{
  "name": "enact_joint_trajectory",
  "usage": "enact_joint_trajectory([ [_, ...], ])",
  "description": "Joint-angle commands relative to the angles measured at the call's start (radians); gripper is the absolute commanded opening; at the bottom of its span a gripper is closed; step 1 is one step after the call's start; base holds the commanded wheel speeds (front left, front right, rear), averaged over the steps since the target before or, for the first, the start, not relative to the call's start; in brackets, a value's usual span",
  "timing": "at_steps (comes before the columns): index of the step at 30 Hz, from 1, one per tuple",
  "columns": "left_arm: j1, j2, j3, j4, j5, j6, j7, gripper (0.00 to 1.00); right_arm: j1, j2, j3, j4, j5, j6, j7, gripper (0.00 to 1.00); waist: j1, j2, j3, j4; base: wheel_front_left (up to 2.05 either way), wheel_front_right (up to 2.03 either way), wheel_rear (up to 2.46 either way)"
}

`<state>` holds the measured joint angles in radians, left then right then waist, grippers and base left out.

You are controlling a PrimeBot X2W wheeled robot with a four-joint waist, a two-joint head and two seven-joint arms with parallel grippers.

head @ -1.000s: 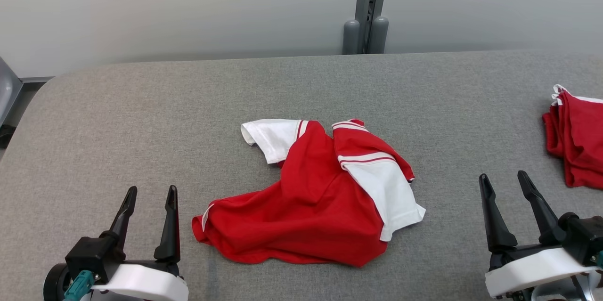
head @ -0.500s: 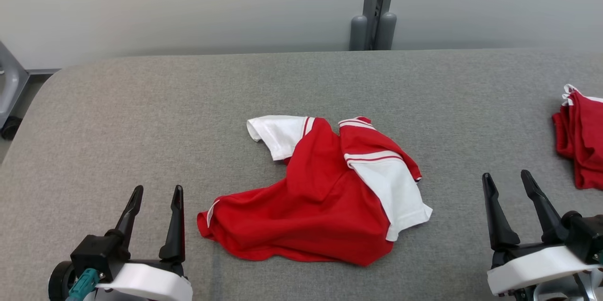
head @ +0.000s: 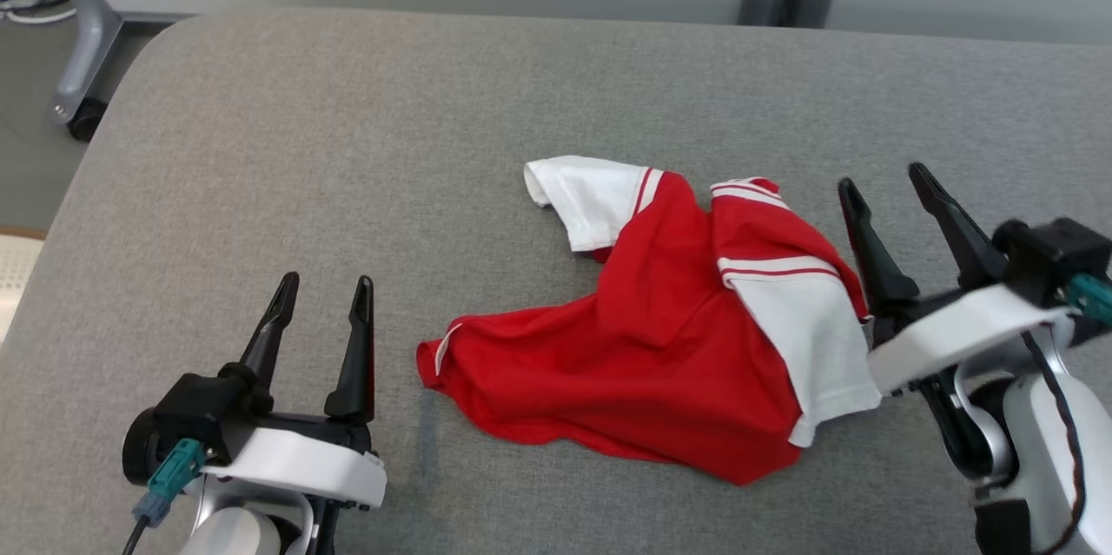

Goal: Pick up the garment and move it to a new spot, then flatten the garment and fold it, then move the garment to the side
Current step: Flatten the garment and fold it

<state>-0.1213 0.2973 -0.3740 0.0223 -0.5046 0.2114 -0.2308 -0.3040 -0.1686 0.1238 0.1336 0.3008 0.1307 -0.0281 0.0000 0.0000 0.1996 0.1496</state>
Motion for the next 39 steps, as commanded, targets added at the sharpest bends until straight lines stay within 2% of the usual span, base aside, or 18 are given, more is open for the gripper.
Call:
enact_joint_trajectory([
  [1,-0.027,-0.006,-0.001,0.009,0.003,-0.009,-0.008,1.0,-0.051,-0.016,0.033,0.023,0.022,0.0,0.013,1.0,0.0,0.0,0.051,0.048,0.0,0.0,0.0],
  [11,-0.109,-0.061,-0.012,0.082,0.012,-0.054,-0.028,1.0,-0.365,-0.113,0.34,0.29,0.169,0.0,0.124,1.0,0.0,0.0,0.125,0.117,0.0,0.0,0.0],
  [18,-0.13,-0.092,-0.002,0.12,0.024,-0.077,-0.034,1.0,-0.448,-0.145,0.5,0.44,0.279,0.0,0.191,1.0,0.0,0.0,0.133,0.134,0.0,0.0,0.0],
  [19,-0.129,-0.096,0.0,0.123,0.025,-0.078,-0.034,1.0,-0.451,-0.147,0.514,0.45,0.295,0.0,0.189,0.56,0.0,0.0,0.132,0.132,0.0,0.0,0.0],
  [20,-0.127,-0.099,0.004,0.126,0.028,-0.08,-0.035,1.0,-0.452,-0.148,0.527,0.458,0.311,0.0,0.188,0.37,0.0,0.0,0.132,0.128,0.0,0.0,0.0],
  [21,-0.126,-0.102,0.009,0.127,0.03,-0.081,-0.035,1.0,-0.452,-0.151,0.541,0.463,0.326,0.0,0.187,0.0,0.0,0.0,0.131,0.124,0.0,0.0,0.0],
  [25,-0.124,-0.107,0.024,0.129,0.043,-0.091,-0.035,1.0,-0.449,-0.161,0.572,0.455,0.39,0.0,0.147,0.0,0.0,0.0,0.126,0.106,0.0,0.0,0.0],
  [29,-0.115,-0.11,0.037,0.127,0.06,-0.096,-0.035,1.0,-0.419,-0.178,0.568,0.423,0.432,0.0,0.053,0.0,0.0,0.0,0.117,0.086,0.0,0.0,0.0],
  [35,-0.09,-0.111,0.053,0.127,0.067,-0.099,-0.035,1.0,-0.336,-0.203,0.522,0.354,0.453,0.0,-0.079,0.0,0.0,0.0,0.096,0.056,0.0,0.0,0.0],
  [39,-0.071,-0.107,0.063,0.123,0.073,-0.1,-0.035,1.0,-0.217,-0.21,0.44,0.271,0.453,0.0,-0.179,0.0,0.0,0.0,0.081,0.028,0.0,0.0,0.0],
])
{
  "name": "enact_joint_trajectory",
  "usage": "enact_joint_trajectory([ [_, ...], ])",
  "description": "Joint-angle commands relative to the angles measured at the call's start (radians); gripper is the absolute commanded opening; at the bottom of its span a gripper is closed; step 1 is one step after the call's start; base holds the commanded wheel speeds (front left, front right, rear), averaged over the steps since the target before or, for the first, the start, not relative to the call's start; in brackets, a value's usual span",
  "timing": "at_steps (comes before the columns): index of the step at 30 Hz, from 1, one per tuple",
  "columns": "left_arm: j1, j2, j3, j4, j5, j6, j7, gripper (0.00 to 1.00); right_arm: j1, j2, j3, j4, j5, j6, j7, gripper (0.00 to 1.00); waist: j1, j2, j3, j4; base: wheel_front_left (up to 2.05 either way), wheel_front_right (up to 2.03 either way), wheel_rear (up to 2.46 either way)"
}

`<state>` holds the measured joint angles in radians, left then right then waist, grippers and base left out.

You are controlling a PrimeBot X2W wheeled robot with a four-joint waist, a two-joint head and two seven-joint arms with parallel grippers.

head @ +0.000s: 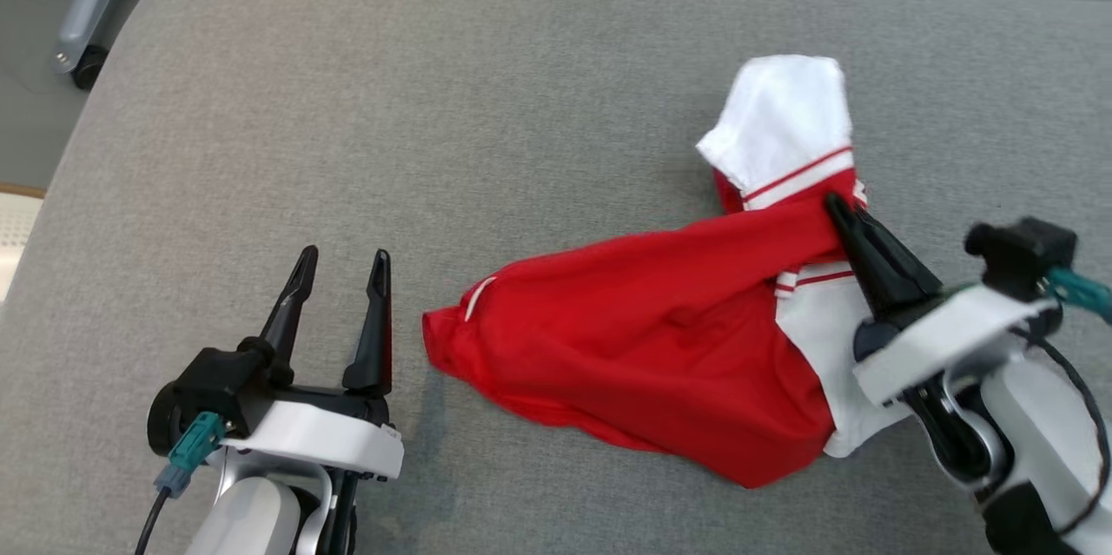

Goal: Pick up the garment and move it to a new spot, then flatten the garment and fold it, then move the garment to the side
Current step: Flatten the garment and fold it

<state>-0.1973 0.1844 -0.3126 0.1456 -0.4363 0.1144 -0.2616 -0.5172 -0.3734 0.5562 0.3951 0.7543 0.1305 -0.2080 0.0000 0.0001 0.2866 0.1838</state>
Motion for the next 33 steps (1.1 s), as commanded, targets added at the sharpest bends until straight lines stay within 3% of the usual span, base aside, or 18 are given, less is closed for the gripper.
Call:
enact_joint_trajectory([
  [1,0.009,0.008,0.005,-0.002,0.005,-0.001,-0.004,1.0,0.027,-0.004,-0.018,-0.017,-0.006,0.0,-0.015,0.0,0.0,-0.0001,-0.008,-0.014,0.0,0.0,0.0],
  [9,0.035,0.024,0.02,-0.02,0.001,0.01,-0.003,1.0,0.331,0.069,-0.251,-0.201,-0.071,0.0,-0.057,0.0,0.0,-0.0001,-0.018,-0.073,0.0,0.0,0.0],
  [16,0.044,0.027,0.014,-0.032,-0.005,0.017,0.01,1.0,0.469,0.195,-0.368,-0.183,-0.093,0.0,-0.058,0.0,0.0,-0.0001,-0.028,-0.102,0.0,0.0,0.0],
  [17,0.046,0.028,0.013,-0.032,-0.005,0.017,0.011,1.0,0.475,0.205,-0.37,-0.168,-0.093,0.0,-0.057,0.1,0.0,-0.0001,-0.029,-0.104,0.0,0.0,0.0],
  [19,0.049,0.027,0.009,-0.034,-0.004,0.02,0.012,1.0,0.477,0.22,-0.379,-0.147,-0.101,0.0,-0.058,0.58,0.0,-0.0001,-0.031,-0.108,0.0,0.0,0.0],
  [20,0.051,0.027,0.008,-0.035,-0.005,0.02,0.012,1.0,0.475,0.226,-0.386,-0.141,-0.108,0.0,-0.058,0.93,0.0,-0.0001,-0.032,-0.11,0.0,0.0,0.0],
  [21,0.054,0.028,0.008,-0.036,-0.007,0.02,0.013,1.0,0.473,0.231,-0.396,-0.142,-0.116,0.0,-0.058,1.0,0.0,-0.0001,-0.034,-0.112,0.0,0.0,0.0],
  [33,0.106,0.042,0.017,-0.061,-0.018,0.046,0.017,1.0,0.545,0.248,-0.565,-0.312,-0.341,0.0,-0.05,1.0,0.0,-0.0001,-0.085,-0.127,0.0,0.0,0.0],
])
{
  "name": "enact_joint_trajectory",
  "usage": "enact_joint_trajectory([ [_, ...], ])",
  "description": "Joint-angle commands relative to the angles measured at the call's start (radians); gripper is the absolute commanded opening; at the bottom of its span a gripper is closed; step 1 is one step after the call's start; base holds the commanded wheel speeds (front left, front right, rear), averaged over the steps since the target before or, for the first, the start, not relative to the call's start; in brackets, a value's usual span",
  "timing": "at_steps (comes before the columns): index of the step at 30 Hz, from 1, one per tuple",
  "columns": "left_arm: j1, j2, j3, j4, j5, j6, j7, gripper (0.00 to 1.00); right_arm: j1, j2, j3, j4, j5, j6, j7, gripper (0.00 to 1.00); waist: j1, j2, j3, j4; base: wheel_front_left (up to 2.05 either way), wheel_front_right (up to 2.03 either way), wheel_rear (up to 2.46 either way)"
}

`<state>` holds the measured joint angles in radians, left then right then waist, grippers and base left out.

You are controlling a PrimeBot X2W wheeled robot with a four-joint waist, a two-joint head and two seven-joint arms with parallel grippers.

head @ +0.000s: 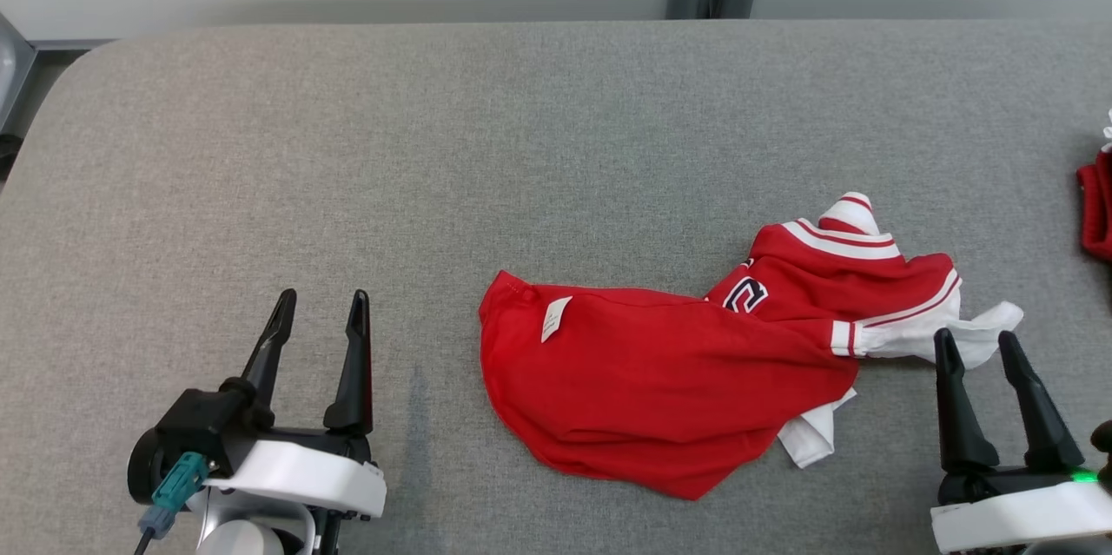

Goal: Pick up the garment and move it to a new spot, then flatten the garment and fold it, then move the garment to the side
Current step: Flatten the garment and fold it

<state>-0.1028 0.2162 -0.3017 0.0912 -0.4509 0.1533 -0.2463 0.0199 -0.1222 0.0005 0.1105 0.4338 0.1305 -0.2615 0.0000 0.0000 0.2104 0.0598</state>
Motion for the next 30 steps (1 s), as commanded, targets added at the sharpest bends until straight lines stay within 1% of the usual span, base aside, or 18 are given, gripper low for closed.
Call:
enact_joint_trajectory([
  [1,0.016,0.013,0.008,-0.008,-0.004,0.009,0.003,1.0,0.016,-0.004,-0.02,-0.047,-0.039,0.0,0.012,1.0,0.0,0.0,-0.014,-0.005,0.0,0.0,0.0],
  [4,0.025,0.022,0.017,-0.018,-0.007,0.017,0.004,1.0,0.029,-0.001,-0.049,-0.115,-0.088,0.0,0.036,1.0,0.0,0.0,-0.03,-0.012,0.0,0.0,0.0],
  [5,0.025,0.022,0.017,-0.018,-0.007,0.017,0.004,1.0,0.029,-0.001,-0.049,-0.115,-0.088,0.0,0.036,1.0,0.0,0.0,-0.03,-0.012,0.0,0.0,0.0],
  [9,0.048,0.034,0.02,-0.032,-0.001,0.028,0.005,1.0,0.034,0.009,-0.072,-0.185,-0.165,0.0,0.079,1.0,0.0,0.0,-0.059,-0.019,0.0,0.0,0.0],
  [15,0.089,0.054,0.018,-0.058,0.003,0.04,0.021,1.0,0.057,0.025,-0.066,-0.226,-0.235,0.0,0.137,1.0,0.0,0.0,-0.1,-0.024,0.0,0.0,0.0],
  [22,0.112,0.064,0.009,-0.08,0.001,0.047,0.039,1.0,0.074,0.038,-0.048,-0.232,-0.24,0.0,0.156,1.0,0.0,0.0,-0.11,-0.025,0.0,0.0,0.0],
  [30,0.106,0.065,-0.002,-0.089,0.0,0.05,0.05,1.0,0.061,0.038,-0.042,-0.214,-0.23,0.0,0.151,1.0,0.0,0.0,-0.112,-0.022,0.0,0.0,0.0],
])
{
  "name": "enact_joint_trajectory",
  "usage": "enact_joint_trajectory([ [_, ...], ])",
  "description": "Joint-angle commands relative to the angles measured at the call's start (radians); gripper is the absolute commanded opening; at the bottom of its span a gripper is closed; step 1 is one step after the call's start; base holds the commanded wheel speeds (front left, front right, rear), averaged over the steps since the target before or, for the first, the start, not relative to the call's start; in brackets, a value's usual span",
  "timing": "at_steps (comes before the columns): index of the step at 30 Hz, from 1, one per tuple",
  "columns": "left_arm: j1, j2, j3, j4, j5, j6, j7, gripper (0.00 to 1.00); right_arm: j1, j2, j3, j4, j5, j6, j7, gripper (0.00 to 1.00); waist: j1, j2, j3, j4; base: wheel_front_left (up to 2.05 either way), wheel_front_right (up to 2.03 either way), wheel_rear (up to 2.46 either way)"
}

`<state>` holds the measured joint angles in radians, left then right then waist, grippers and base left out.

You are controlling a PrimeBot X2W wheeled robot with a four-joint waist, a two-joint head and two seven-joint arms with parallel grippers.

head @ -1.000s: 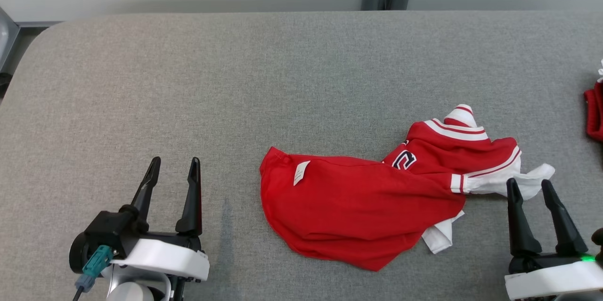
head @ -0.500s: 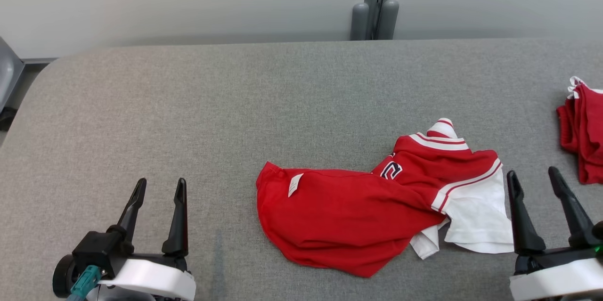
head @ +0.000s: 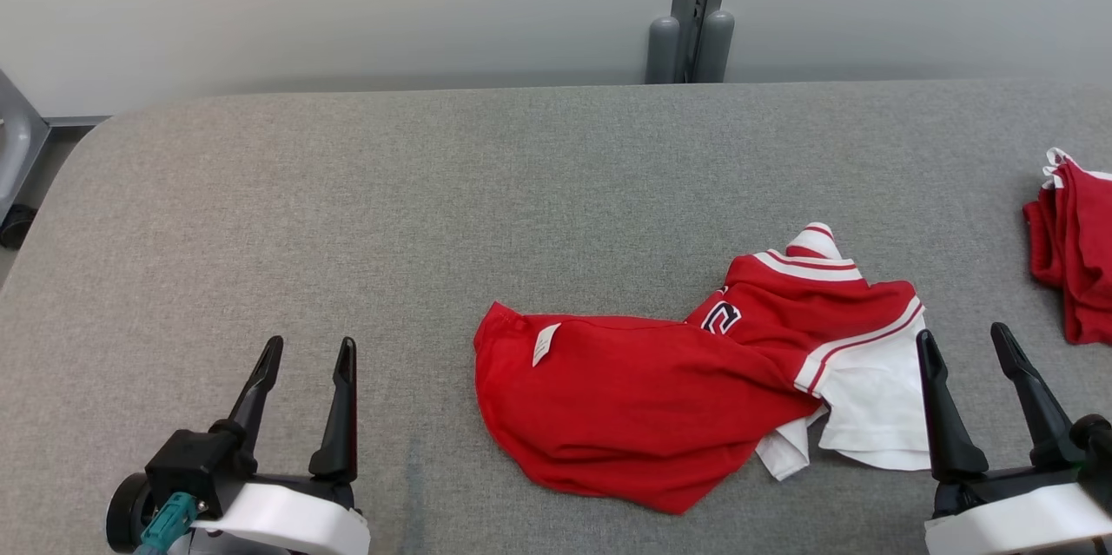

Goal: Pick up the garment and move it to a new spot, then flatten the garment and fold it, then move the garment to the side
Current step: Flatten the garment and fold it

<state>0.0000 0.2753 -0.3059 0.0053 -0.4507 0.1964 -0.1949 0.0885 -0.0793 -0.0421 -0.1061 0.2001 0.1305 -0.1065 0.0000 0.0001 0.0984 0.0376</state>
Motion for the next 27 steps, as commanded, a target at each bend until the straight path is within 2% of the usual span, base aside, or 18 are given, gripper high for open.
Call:
enact_joint_trajectory([
  [1,0.002,0.005,0.0,-0.004,0.0,0.007,0.0,1.0,-0.009,-0.005,0.001,0.004,0.004,0.0,-0.004,1.0,0.0,-0.0001,0.0,0.0,0.0,0.0,0.0],
  [8,-0.025,0.001,-0.013,-0.007,0.002,0.003,0.009,1.0,-0.018,-0.004,0.001,0.005,0.007,0.0,-0.006,1.0,0.0,-0.0001,0.012,0.002,0.0,0.0,0.0],
  [17,-0.161,-0.039,-0.077,0.034,-0.033,-0.072,0.08,1.0,-0.043,0.003,0.006,0.004,0.009,0.0,-0.01,1.0,0.0,-0.0001,0.068,-0.02,0.0,0.0,0.0],
  [18,-0.202,-0.048,-0.104,0.067,-0.039,-0.096,0.121,1.0,-0.05,0.004,0.01,0.009,0.009,0.0,-0.012,1.0,0.0,-0.0001,0.087,-0.034,0.0,0.0,0.0],
  [23,-0.266,-0.061,-0.14,0.167,-0.069,-0.136,0.211,1.0,-0.065,0.008,0.021,0.019,0.01,0.0,-0.02,1.0,0.0,-0.0001,0.117,-0.07,0.0,0.0,0.0],
  [27,-0.318,-0.077,-0.142,0.276,-0.094,-0.159,0.244,1.0,-0.078,0.012,0.023,0.035,0.016,0.0,-0.03,1.0,0.0,-0.0001,0.144,-0.1,0.0,0.0,0.0],
])
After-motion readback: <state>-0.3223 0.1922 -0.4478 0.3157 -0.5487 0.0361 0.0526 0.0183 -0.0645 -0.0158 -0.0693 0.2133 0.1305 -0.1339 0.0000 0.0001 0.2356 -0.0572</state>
